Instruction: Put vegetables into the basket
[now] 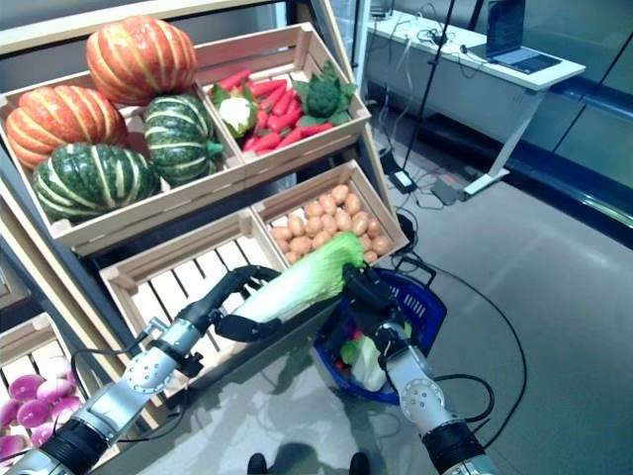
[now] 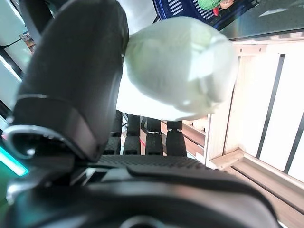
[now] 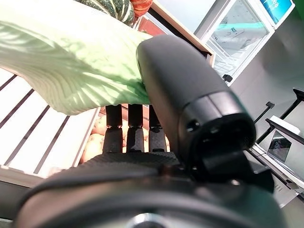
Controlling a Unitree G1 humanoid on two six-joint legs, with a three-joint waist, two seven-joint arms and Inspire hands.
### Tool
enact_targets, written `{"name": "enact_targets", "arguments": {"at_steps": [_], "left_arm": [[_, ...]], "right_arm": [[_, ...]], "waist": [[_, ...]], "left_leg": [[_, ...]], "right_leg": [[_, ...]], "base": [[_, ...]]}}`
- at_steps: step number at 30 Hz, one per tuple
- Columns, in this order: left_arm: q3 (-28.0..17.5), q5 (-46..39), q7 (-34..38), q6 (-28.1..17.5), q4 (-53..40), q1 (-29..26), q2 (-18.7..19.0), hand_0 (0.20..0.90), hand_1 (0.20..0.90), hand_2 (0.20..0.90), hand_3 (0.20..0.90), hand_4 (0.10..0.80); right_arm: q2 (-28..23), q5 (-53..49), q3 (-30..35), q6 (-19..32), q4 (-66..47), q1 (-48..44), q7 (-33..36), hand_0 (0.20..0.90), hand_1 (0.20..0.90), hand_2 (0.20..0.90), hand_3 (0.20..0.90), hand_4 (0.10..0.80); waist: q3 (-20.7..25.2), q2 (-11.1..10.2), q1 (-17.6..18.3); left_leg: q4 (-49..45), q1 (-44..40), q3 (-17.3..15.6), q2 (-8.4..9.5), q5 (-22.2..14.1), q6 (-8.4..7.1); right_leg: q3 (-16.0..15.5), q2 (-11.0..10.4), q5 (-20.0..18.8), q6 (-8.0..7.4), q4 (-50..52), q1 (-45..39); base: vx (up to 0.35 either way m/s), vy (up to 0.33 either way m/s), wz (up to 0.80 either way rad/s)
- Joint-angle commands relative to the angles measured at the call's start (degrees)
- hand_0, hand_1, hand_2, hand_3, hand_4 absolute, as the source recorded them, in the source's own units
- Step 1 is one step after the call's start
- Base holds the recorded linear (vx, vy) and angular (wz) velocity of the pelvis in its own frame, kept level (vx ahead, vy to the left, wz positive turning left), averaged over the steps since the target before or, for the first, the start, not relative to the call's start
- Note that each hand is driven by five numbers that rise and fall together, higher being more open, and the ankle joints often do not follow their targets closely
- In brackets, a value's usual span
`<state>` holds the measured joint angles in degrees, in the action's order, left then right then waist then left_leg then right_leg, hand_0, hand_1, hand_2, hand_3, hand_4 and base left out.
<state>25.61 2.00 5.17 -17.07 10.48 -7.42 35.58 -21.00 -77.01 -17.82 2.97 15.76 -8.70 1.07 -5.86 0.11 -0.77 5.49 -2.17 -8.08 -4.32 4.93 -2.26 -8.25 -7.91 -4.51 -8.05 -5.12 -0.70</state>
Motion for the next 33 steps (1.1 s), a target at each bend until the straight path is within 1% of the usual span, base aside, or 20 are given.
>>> {"name": "enact_targets", "arguments": {"at_steps": [1, 2, 3, 4, 5, 13, 16, 18, 19, 26, 33], "left_arm": [[2.39, -1.56, -0.06, -2.75, -0.71, -9.93, -2.14, 0.300, 0.300, 0.300, 0.300, 0.400], [2.24, -2.41, -0.22, -2.55, -0.51, -9.87, -2.40, 0.300, 0.300, 0.300, 0.300, 0.400], [2.18, -2.65, -0.32, -2.51, -0.46, -9.85, -2.48, 0.460, 0.460, 0.460, 0.460, 0.507], [2.01, -3.18, -0.62, -2.51, -0.28, -9.70, -2.63, 0.731, 0.731, 0.731, 0.731, 0.687], [1.64, -4.87, -1.41, -2.17, -0.22, -9.39, -2.74, 0.900, 0.900, 0.900, 0.900, 0.800], [-0.68, -13.47, -5.77, -0.85, -0.77, -7.22, -3.99, 0.900, 0.900, 0.900, 0.900, 0.800], [-1.49, -16.23, -7.16, -0.57, -0.94, -6.53, -4.42, 0.900, 0.900, 0.900, 0.900, 0.800], [-2.51, -19.67, -9.07, 0.44, -1.49, -5.82, -4.98, 0.900, 0.900, 0.900, 0.900, 0.800], [-2.51, -19.68, -9.08, 0.44, -1.49, -5.82, -4.98, 0.900, 0.900, 0.900, 0.900, 0.800], [-5.03, -25.99, -12.75, 1.98, -2.88, -3.88, -5.94, 0.900, 0.900, 0.900, 0.900, 0.800], [-6.12, -29.03, -14.37, 3.94, -4.50, -3.12, -6.70, 0.900, 0.900, 0.900, 0.900, 0.800]], "right_arm": [[6.59, -0.82, -4.71, 0.74, -9.09, -9.35, -13.80, 0.300, 0.300, 0.300, 0.300, 0.400], [6.69, -0.91, -4.51, 0.89, -9.22, -9.40, -13.87, 0.300, 0.300, 0.300, 0.300, 0.400], [6.68, -1.00, -4.48, 1.06, -9.30, -9.40, -13.87, 0.300, 0.300, 0.300, 0.300, 0.400], [6.64, -1.21, -4.29, 1.38, -9.34, -9.24, -13.82, 0.300, 0.300, 0.300, 0.300, 0.400], [6.53, -1.61, -3.99, 1.66, -9.30, -9.06, -13.78, 0.300, 0.300, 0.300, 0.300, 0.400], [6.08, -0.99, -1.19, 3.93, -9.92, -7.67, -12.69, 0.300, 0.300, 0.300, 0.300, 0.400], [5.38, -1.18, 0.32, 4.62, -10.20, -6.82, -11.89, 0.300, 0.300, 0.300, 0.300, 0.400], [4.67, -0.51, 2.35, 5.54, -9.60, -5.78, -11.68, 0.300, 0.300, 0.300, 0.300, 0.400], [4.67, -0.51, 2.35, 5.54, -9.60, -5.77, -11.69, 0.300, 0.300, 0.300, 0.300, 0.400], [1.71, 3.84, 7.95, 5.98, -9.39, -3.09, -10.05, 0.300, 0.300, 0.300, 0.300, 0.400], [0.11, 6.31, 11.73, 6.12, -8.96, -1.62, -9.08, 0.300, 0.300, 0.300, 0.300, 0.400]], "waist": [[1.73, -1.42, 0.54], [1.68, -1.44, 0.55], [1.64, -1.46, 0.54], [1.60, -1.48, 0.55], [1.63, -1.45, 0.51], [1.13, -1.48, 0.60], [1.01, -1.60, 0.80], [0.87, -1.72, 0.98], [0.87, -1.71, 0.97], [0.18, -2.19, 1.85], [-0.14, -2.35, 2.60]], "left_leg": [[-0.49, -2.19, 0.07, -0.45, -6.23, -1.13], [-0.49, -2.18, 0.12, -0.45, -6.26, -1.13], [-0.49, -2.17, 0.11, -0.46, -6.25, -1.13], [-0.49, -2.19, 0.08, -0.49, -6.24, -1.16], [-0.49, -2.23, 0.14, -0.50, -6.24, -1.18], [-0.49, -2.16, 0.10, -0.68, -6.15, -1.10], [-0.49, -2.20, 0.01, -0.74, -6.15, -1.05], [-0.49, -2.17, -0.06, -0.92, -6.12, -1.08], [-0.49, -2.17, -0.06, -0.93, -6.12, -1.08], [-0.49, -2.11, -0.68, -1.47, -5.96, -1.24], [-0.49, -1.83, -1.39, -1.97, -5.81, -1.38]], "right_leg": [[-0.99, -2.27, 3.02, -1.79, 1.22, -3.27], [-1.00, -2.29, 3.03, -1.80, 1.21, -3.25], [-0.99, -2.29, 3.04, -1.80, 1.22, -3.24], [-0.99, -2.30, 3.08, -1.77, 1.27, -3.25], [-1.07, -2.32, 3.04, -1.77, 1.21, -3.34], [-0.88, -2.16, 3.34, -1.63, 1.82, -2.95], [-0.70, -1.95, 3.46, -1.55, 1.89, -2.99], [-0.57, -1.73, 3.43, -1.48, 1.90, -2.89], [-0.57, -1.72, 3.43, -1.48, 1.90, -2.90], [-0.08, -1.08, 3.17, -1.32, 1.73, -2.63], [0.30, -0.70, 2.74, -1.30, 1.26, -2.37]], "base": [[0.000, 0.000, 0.00], [0.000, 0.000, 0.00], [0.000, 0.000, 0.00], [0.000, 0.000, 0.00], [0.000, 0.000, 0.00], [0.000, 0.000, 0.00], [0.000, 0.000, 0.00], [0.000, 0.000, 0.00], [0.000, 0.000, 0.00], [-0.008, -0.018, -0.01], [-0.013, -0.026, -0.08]]}}
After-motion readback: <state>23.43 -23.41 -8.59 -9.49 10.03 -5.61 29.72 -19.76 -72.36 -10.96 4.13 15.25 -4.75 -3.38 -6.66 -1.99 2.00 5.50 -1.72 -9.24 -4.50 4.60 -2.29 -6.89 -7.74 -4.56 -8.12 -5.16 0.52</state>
